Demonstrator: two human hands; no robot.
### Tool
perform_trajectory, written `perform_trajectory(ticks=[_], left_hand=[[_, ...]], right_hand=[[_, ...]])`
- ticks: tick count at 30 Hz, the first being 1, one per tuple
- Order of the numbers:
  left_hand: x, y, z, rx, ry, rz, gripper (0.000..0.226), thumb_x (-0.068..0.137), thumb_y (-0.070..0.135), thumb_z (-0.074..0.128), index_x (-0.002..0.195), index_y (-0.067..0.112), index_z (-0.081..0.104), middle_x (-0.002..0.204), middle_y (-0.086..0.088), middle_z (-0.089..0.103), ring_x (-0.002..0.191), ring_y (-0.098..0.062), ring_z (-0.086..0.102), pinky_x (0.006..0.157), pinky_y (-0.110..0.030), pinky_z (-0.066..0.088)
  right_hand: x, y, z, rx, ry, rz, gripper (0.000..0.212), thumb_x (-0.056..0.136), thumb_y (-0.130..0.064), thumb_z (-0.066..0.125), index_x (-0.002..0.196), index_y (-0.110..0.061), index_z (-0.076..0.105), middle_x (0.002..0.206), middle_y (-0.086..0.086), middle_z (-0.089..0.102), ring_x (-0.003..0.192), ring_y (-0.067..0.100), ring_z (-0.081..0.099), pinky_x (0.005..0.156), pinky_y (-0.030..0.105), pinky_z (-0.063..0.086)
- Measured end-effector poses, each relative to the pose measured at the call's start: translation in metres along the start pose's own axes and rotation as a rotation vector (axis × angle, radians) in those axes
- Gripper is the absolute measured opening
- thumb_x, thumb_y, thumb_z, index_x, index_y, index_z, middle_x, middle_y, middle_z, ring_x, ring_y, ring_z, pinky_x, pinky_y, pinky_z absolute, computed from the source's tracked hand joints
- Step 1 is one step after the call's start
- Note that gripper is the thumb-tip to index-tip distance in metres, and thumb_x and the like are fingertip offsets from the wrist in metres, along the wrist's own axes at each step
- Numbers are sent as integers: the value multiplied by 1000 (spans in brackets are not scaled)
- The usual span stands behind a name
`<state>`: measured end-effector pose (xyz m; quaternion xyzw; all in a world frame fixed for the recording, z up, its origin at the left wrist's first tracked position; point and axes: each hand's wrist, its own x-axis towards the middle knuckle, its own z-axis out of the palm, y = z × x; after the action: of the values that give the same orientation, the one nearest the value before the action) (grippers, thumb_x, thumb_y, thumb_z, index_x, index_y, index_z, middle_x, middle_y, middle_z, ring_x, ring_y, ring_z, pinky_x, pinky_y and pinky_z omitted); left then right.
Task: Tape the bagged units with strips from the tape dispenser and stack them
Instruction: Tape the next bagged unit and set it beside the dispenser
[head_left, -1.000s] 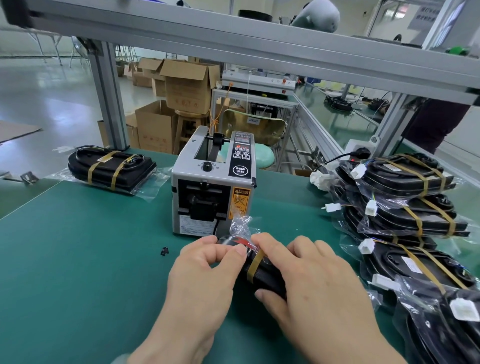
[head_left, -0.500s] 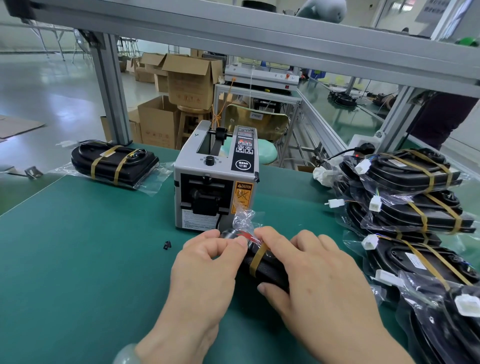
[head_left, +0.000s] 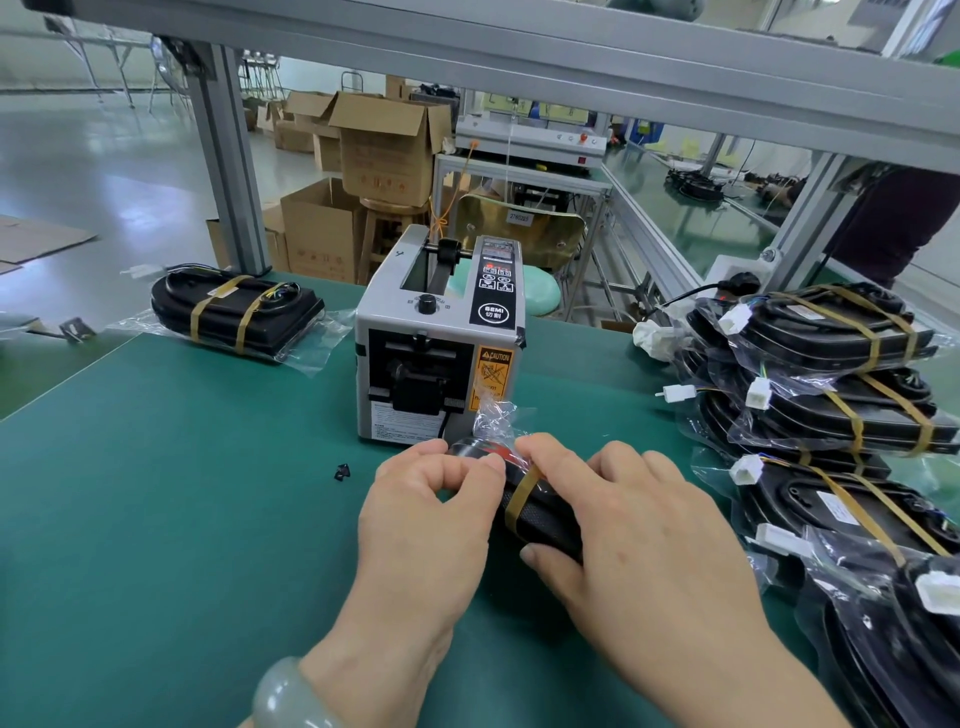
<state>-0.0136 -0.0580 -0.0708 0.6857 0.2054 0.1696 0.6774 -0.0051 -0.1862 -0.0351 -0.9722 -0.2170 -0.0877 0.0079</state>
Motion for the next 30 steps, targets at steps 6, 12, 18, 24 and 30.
perform_trajectory(ticks=[6,12,18,24,30], left_hand=[[1,-2,3,59,31,40,26,80,30,68,57,18,70,118,9,57,105,14,45,84,-14,29],[1,-5,5,158,59,94,23,76,38,67,60,23,69,116,14,52,99,10,47,77,2,25],[4,-7,7,154,64,43,17,75,37,72,64,23,70,118,16,51,94,11,48,69,-6,30],[16,-1,1,-101,-35,-163,68,51,34,87,108,26,51,108,5,56,88,-1,55,60,-11,38],[31,-3,-2,-213,-216,-283,41,80,30,72,119,23,63,105,5,71,98,-13,62,89,-28,43]], right_hand=[[1,1,1,-14,10,-6,71,78,-63,56,131,-50,11,94,-9,38,82,18,25,73,32,32],[1,1,3,-12,23,-12,71,80,-62,54,131,-49,6,93,-9,33,83,17,24,74,31,31],[0,0,4,-25,42,-30,72,82,-61,52,135,-48,4,99,-8,37,84,17,24,77,31,32],[-1,0,3,-21,63,-52,71,82,-61,52,134,-47,6,97,-8,35,85,17,25,74,31,29],[1,3,5,-29,97,-64,70,83,-63,49,131,-48,1,96,-10,32,84,17,23,74,31,28]])
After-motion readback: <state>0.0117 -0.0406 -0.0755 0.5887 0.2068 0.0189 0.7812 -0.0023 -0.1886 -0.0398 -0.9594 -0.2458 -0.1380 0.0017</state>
